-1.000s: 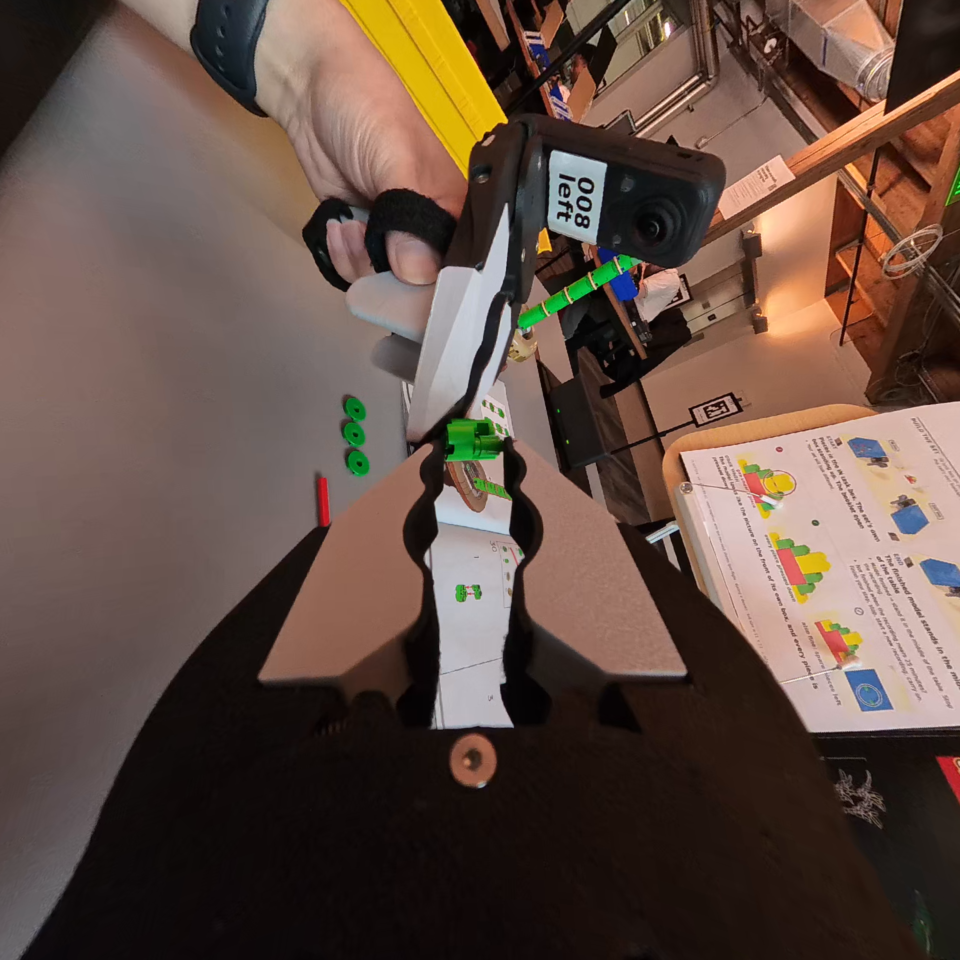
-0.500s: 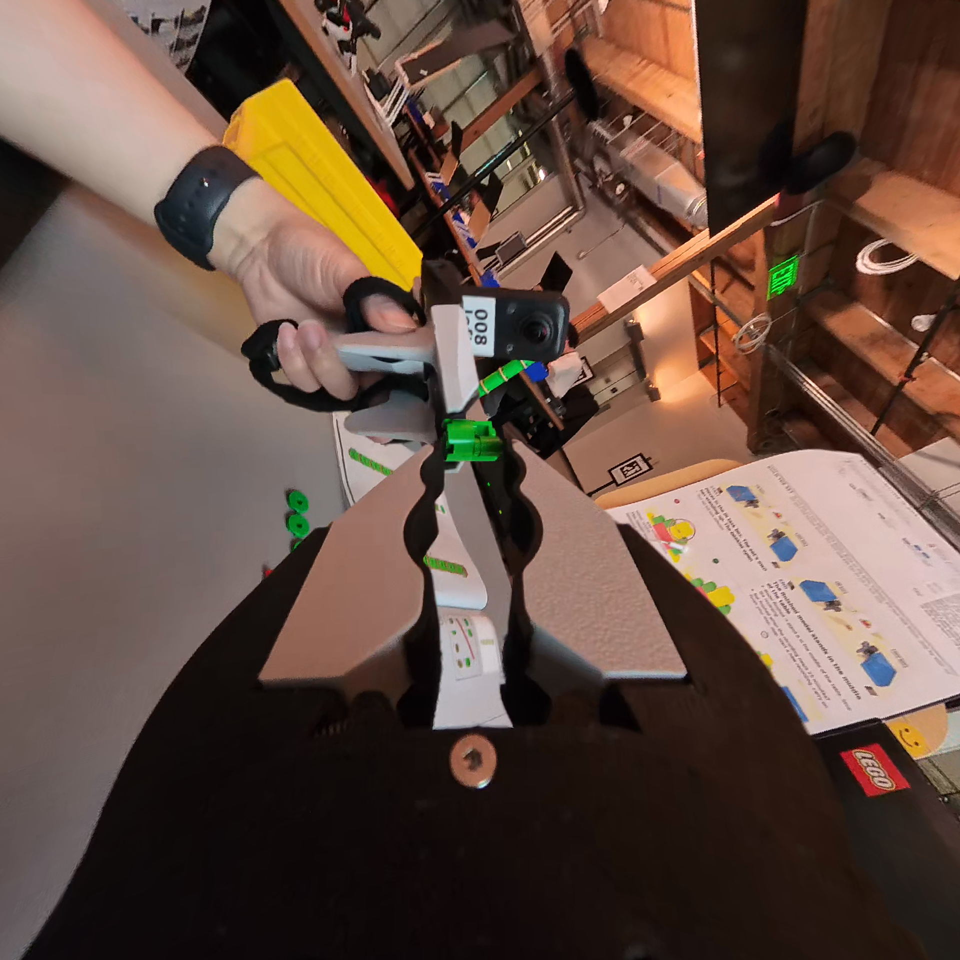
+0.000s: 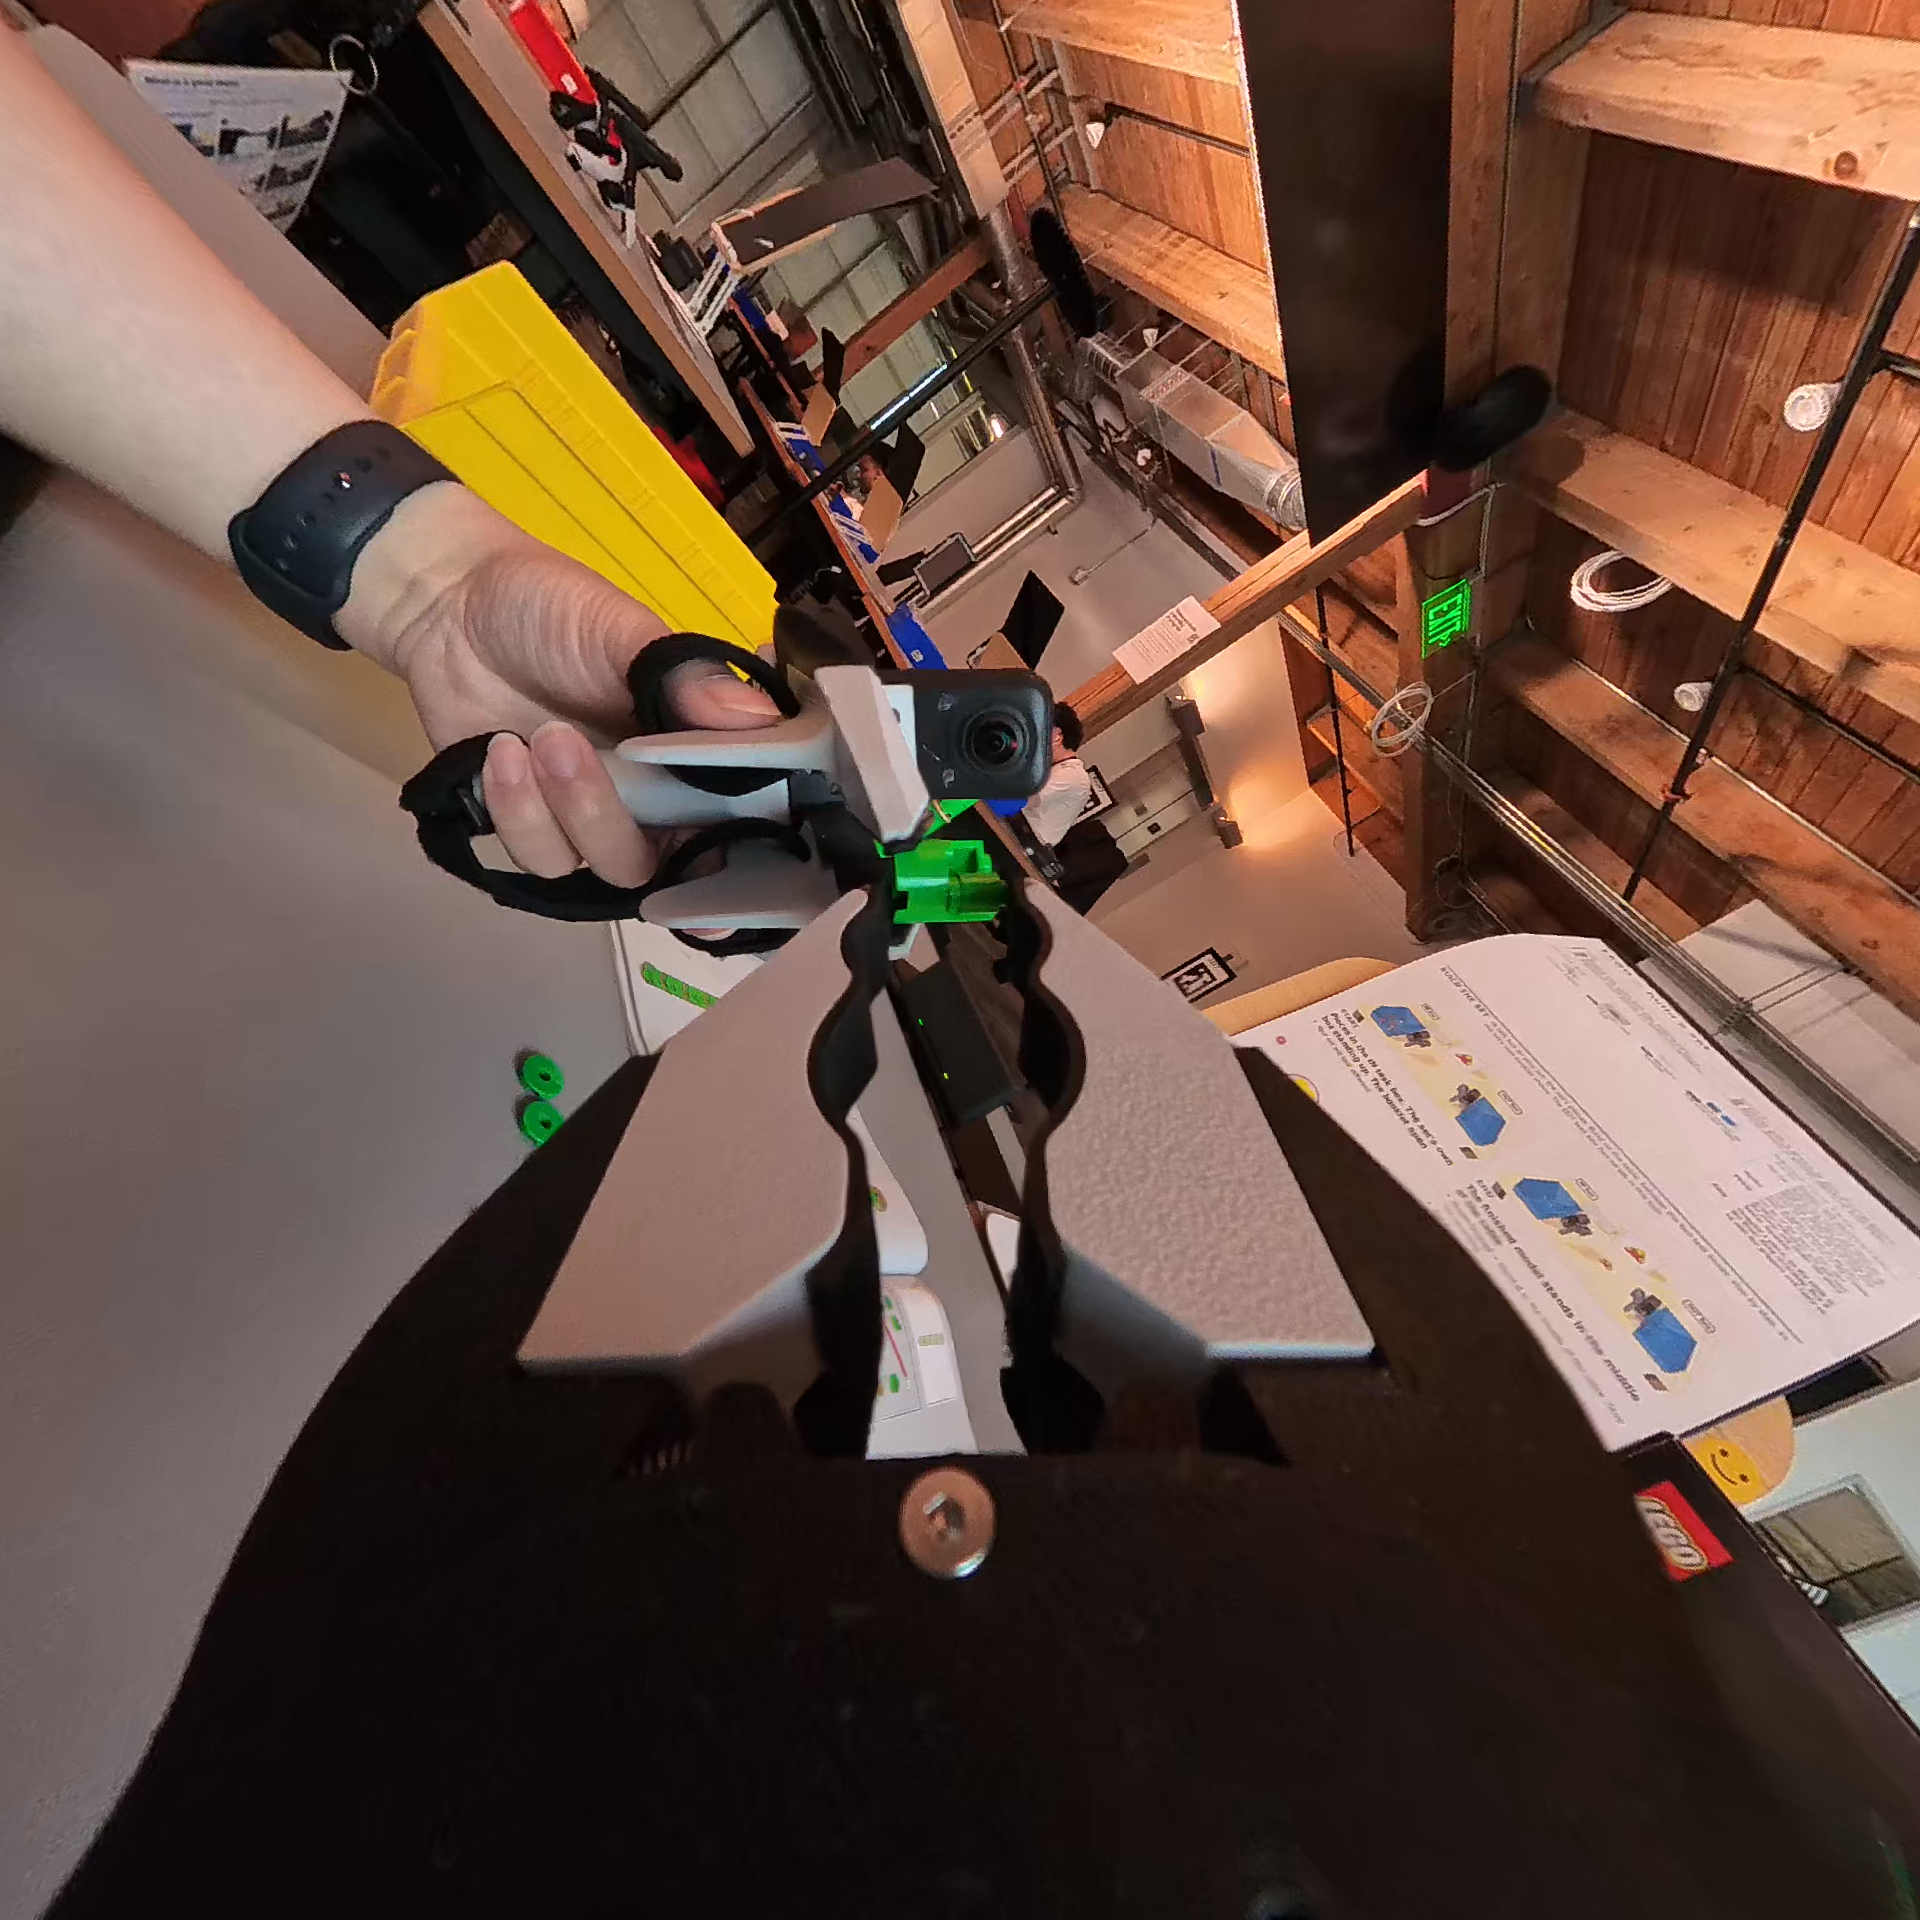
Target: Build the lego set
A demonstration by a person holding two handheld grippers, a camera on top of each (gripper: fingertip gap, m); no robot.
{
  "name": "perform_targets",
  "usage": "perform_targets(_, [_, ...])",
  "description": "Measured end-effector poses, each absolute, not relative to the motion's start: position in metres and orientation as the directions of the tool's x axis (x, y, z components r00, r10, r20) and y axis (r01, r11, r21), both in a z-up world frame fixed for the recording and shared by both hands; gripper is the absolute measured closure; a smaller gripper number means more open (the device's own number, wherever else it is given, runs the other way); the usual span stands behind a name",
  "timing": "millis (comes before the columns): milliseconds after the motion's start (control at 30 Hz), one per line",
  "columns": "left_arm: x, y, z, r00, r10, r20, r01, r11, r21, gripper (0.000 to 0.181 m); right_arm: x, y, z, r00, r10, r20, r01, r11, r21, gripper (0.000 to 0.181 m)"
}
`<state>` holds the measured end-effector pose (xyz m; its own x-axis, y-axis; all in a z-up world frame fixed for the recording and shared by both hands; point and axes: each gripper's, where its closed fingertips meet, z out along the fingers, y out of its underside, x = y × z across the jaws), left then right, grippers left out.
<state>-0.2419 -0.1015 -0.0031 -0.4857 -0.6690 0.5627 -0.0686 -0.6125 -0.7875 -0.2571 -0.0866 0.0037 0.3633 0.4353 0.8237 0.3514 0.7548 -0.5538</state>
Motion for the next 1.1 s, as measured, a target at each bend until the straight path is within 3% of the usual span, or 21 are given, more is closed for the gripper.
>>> perform_targets(100, [-0.242,-0.1,-0.004,-0.462,-0.695,0.551,-0.069,-0.591,-0.804,0.168,-0.257,-0.084,0.003,0.368,0.448,0.815,0.351,0.745,-0.567,0.158])
perform_targets(167, [-0.242,-0.098,-0.004,-0.443,-0.716,0.54,-0.065,-0.575,-0.816,0.168,-0.254,-0.082,0.005,0.371,0.451,0.812,0.357,0.738,-0.572,0.146])
perform_targets(300, [-0.253,-0.081,-0.003,-0.351,-0.778,0.521,-0.038,-0.544,-0.838,0.168,-0.225,-0.061,-0.001,0.335,0.498,0.8,0.466,0.651,-0.6,0.139])
perform_targets(433, [-0.276,-0.049,-0.016,-0.103,-0.907,0.409,-0.073,-0.404,-0.912,0.168,-0.158,-0.023,-0.028,0.405,0.657,0.636,0.588,0.346,-0.731,0.147])
perform_targets(567, [-0.293,-0.037,-0.015,-0.003,-0.94,0.342,-0.08,-0.34,-0.937,0.168,-0.108,-0.011,-0.06,0.494,0.755,0.431,0.607,0.056,-0.793,0.153])
perform_targets(667, [-0.3,-0.029,-0.017,0.065,-0.953,0.295,-0.095,-0.3,-0.949,0.168,-0.087,-0.01,-0.08,0.525,0.764,0.377,0.658,-0.083,-0.749,0.161])
perform_targets(800, [-0.303,-0.023,-0.02,0.117,-0.961,0.25,-0.113,-0.263,-0.958,0.167,-0.047,-0.005,-0.106,0.609,0.682,0.404,0.747,-0.322,-0.582,0.166])
perform_targets(900, [-0.297,-0.025,-0.027,0.114,-0.962,0.248,-0.143,-0.263,-0.954,0.167,-0.027,-0.018,-0.128,0.689,0.654,0.314,0.709,-0.517,-0.479,0.168])
perform_targets(1100, [-0.287,-0.029,-0.04,0.111,-0.964,0.242,-0.207,-0.26,-0.943,0.167,-0.02,-0.021,-0.143,0.814,0.568,0.125,0.549,-0.68,-0.486,0.169])
